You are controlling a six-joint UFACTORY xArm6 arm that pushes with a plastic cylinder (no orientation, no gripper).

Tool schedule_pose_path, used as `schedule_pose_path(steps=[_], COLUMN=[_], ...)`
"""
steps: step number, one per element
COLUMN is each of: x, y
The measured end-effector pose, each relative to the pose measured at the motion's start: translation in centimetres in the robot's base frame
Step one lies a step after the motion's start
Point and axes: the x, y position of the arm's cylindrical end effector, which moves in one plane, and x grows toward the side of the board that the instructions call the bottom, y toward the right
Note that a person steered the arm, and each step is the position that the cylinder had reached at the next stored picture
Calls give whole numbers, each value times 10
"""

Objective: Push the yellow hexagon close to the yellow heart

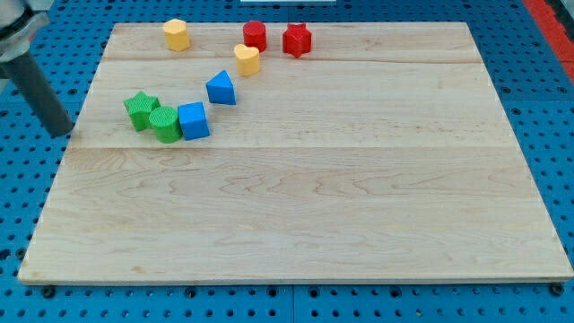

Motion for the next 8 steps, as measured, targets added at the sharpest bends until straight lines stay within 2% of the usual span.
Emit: schedule_pose_path(steps=[2,4,5,6,7,8], x=[-87,-142,-168,-171,-205,-210], y=[62,180,172,158,159,137])
